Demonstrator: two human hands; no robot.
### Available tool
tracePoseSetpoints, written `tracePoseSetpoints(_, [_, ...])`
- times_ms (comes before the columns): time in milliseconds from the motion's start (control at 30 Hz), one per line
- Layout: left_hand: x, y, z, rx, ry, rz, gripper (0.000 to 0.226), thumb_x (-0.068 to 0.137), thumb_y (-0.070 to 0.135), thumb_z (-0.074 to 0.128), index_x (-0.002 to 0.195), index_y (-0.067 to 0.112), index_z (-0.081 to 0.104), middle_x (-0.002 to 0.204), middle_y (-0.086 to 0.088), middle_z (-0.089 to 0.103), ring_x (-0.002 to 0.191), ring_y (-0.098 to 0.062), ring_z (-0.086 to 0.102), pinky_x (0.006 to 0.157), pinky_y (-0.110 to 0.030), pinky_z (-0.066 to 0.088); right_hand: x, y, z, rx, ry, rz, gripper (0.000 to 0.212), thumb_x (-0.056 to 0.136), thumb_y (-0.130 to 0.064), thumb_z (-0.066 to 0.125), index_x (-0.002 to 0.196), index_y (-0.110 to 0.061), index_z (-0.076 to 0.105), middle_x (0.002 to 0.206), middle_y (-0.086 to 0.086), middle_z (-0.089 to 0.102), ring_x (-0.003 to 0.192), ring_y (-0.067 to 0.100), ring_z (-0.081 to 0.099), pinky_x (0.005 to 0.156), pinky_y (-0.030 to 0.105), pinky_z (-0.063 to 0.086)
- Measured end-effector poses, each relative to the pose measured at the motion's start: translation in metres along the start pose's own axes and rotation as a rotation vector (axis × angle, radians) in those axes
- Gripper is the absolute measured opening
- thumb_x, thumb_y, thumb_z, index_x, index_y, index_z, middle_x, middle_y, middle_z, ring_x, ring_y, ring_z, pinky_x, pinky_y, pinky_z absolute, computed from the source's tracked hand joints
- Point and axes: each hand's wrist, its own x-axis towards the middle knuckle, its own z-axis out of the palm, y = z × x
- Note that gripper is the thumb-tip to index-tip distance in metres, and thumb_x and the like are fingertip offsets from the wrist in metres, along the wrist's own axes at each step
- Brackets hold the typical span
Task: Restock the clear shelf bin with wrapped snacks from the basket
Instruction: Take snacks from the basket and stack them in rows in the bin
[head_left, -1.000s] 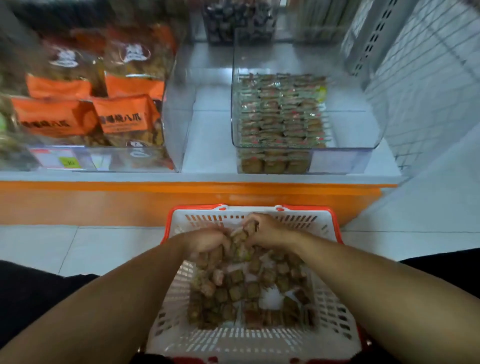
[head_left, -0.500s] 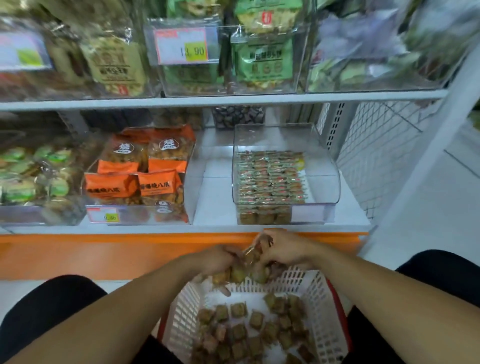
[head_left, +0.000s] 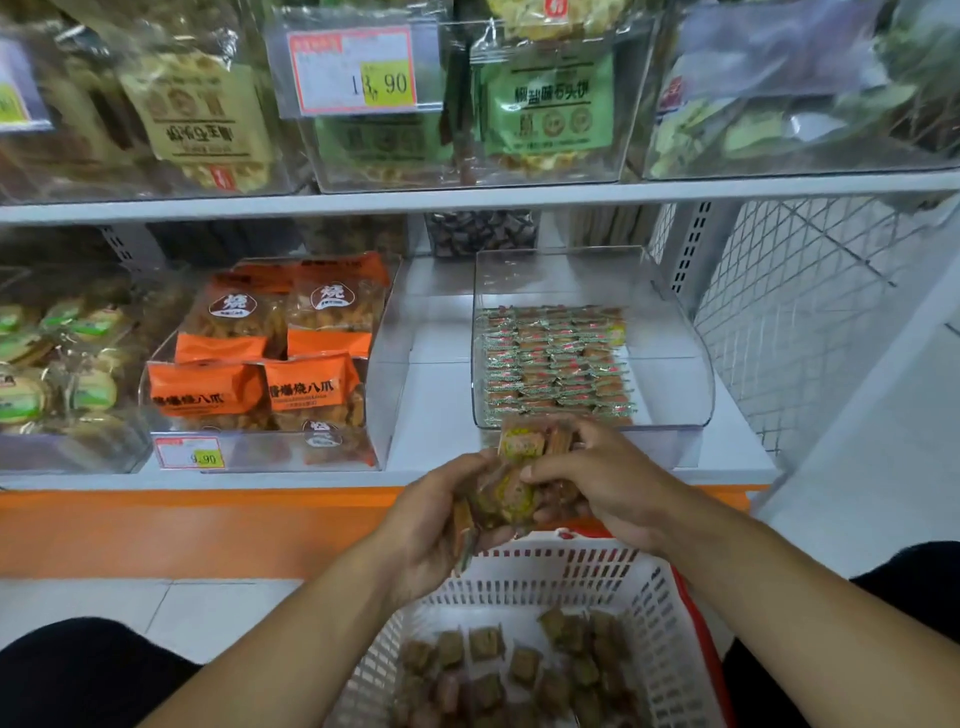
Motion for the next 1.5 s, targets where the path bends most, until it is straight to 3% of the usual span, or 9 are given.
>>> tracePoseSetpoints(100, [0.003,-0.012,-0.004,0.278,0.069,0.067,0.041,0.082,0.044,0.077,0.105,0.010,0.073,0.095,-0.024,0.075,0.064,-0.031,0.071,0.054,-0.031,0.058,0.003,0.013,0.002,-0.098,0.006,0.041,0.047,0.080,0.004,0.077,0.120,-0.017,0.062,0.092,0.011,0.077,0.071,0.024,0.075,0.058,0.033,0.059])
tracePoseSetpoints(200, [0.005,-0.024,-0.012,0.464,0.102,0.193,0.041,0.067,0.026,0.091,0.097,0.005,0.070,0.087,-0.018,0.074,0.067,-0.031,0.069,0.059,-0.035,0.056,0.006,0.027,0.002,-0.151,0.003,0.123,0.057,0.078,0.006,0.077,0.125,-0.023,0.060,0.110,0.014,0.069,0.083,0.026,0.074,0.067,0.039,0.061])
tracePoseSetpoints(333, [0.007,-0.027,-0.019,0.574,0.084,0.214,0.027,0.072,0.005,0.090,0.089,0.015,0.071,0.082,-0.012,0.074,0.070,-0.025,0.070,0.067,-0.041,0.061,0.008,0.037,0.002,-0.122,-0.028,0.188,0.063,0.074,0.011,0.076,0.125,-0.021,0.058,0.106,0.022,0.068,0.078,0.030,0.072,0.070,0.042,0.061])
tracePoseSetpoints(633, [-0.001,-0.022,-0.015,0.368,0.039,0.147,0.028,0.083,0.032,0.076,0.098,0.009,0.075,0.097,-0.024,0.070,0.091,-0.031,0.069,0.079,-0.055,0.062,-0.006,0.025,0.002,-0.308,-0.058,0.029,0.056,0.076,-0.003,0.083,0.121,-0.030,0.063,0.102,0.004,0.074,0.083,0.020,0.076,0.063,0.039,0.062])
tracePoseSetpoints(800, [-0.001,-0.024,-0.010,0.392,0.132,0.182,0.032,0.093,0.032,0.069,0.097,0.000,0.071,0.090,-0.023,0.069,0.084,-0.028,0.069,0.078,-0.059,0.062,-0.017,0.016,-0.004,-0.192,-0.239,0.130,0.100,0.081,0.008,0.074,0.158,-0.030,0.022,0.100,0.018,0.071,0.083,0.027,0.069,0.072,0.033,0.060])
tracePoseSetpoints(933, [-0.003,-0.017,-0.011,0.371,0.081,0.205,0.033,0.085,0.039,0.070,0.092,0.007,0.072,0.082,-0.010,0.074,0.075,-0.026,0.073,0.076,-0.055,0.063,-0.020,0.007,-0.009,-0.182,-0.131,0.006,0.069,0.090,0.007,0.066,0.148,-0.022,0.044,0.119,0.014,0.067,0.086,0.026,0.070,0.077,0.036,0.061])
tracePoseSetpoints(1100, [-0.004,-0.016,-0.010,0.373,0.035,0.237,0.047,0.079,0.047,0.082,0.102,0.007,0.074,0.100,-0.019,0.075,0.083,-0.032,0.074,0.074,-0.046,0.062,-0.020,0.008,-0.009,-0.177,0.006,-0.033,0.055,0.082,0.001,0.078,0.126,-0.023,0.055,0.103,0.010,0.070,0.079,0.019,0.070,0.070,0.035,0.060])
tracePoseSetpoints(1333, [-0.002,-0.017,-0.013,0.234,0.080,0.278,0.017,0.089,0.024,0.075,0.090,0.007,0.071,0.090,-0.014,0.074,0.079,-0.025,0.073,0.069,-0.043,0.061,-0.021,0.002,-0.012,0.066,-0.065,-0.101,0.050,0.070,-0.012,0.082,0.118,-0.014,0.065,0.103,0.005,0.077,0.096,0.022,0.075,0.073,0.030,0.061])
tracePoseSetpoints(1500, [0.001,-0.012,-0.014,0.109,0.161,0.272,0.019,0.085,0.027,0.073,0.095,0.012,0.080,0.098,-0.015,0.075,0.077,-0.027,0.074,0.068,-0.041,0.061,-0.018,-0.009,-0.023,0.288,-0.128,-0.034,0.035,0.087,0.000,0.065,0.122,-0.003,0.062,0.116,0.020,0.072,0.106,0.032,0.072,0.080,0.030,0.061])
